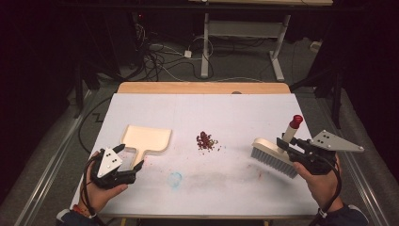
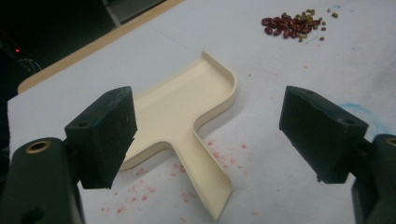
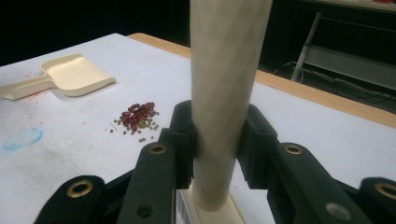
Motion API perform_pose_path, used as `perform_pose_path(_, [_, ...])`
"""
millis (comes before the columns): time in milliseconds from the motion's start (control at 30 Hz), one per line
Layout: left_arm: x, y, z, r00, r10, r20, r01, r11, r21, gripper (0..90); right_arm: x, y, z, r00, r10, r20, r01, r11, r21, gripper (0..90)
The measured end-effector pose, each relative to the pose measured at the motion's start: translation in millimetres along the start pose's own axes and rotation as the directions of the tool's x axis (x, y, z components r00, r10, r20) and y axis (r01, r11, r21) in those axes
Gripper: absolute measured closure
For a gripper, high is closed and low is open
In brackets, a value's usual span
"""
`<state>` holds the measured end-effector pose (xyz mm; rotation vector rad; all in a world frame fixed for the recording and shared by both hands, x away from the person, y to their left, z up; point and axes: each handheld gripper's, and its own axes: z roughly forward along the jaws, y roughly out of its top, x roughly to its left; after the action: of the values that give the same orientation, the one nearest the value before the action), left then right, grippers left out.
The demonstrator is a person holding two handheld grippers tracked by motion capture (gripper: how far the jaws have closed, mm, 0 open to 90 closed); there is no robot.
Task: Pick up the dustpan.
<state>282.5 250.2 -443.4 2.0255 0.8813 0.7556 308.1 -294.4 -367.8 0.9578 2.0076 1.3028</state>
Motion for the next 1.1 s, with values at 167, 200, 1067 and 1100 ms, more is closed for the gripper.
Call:
perform_pose_path(167, [-5.6,2.2,3.3,0.9992,0.041,-0.005,-0.04,0.9988,0.027,18.4,-0.8,-0.9,-1.1,1.0,0.003,-0.009,-0.003,1.0,-0.015,70.0])
perform_pose_path(200, [-6.7,3.6,2.5,0.9972,0.071,-0.021,-0.071,0.9973,0.02,18.5,-0.3,-1.2,-1.6,1.0,0.006,-0.007,-0.006,1.0,-0.021,70.0])
perform_pose_path(1067, [23.5,-0.2,66.8,0.9509,-0.298,-0.083,0.305,0.8582,0.413,25.7,5.1,2.2,-4.5,0.9995,-0.017,0.026,0.017,1.0,-0.015,69.9])
perform_pose_path(1100, [23.5,-0.2,66.8,0.9509,-0.298,-0.083,0.305,0.8582,0.413,29.6,5.1,2.2,-4.5,0.9995,-0.017,0.026,0.017,1.0,-0.015,69.9])
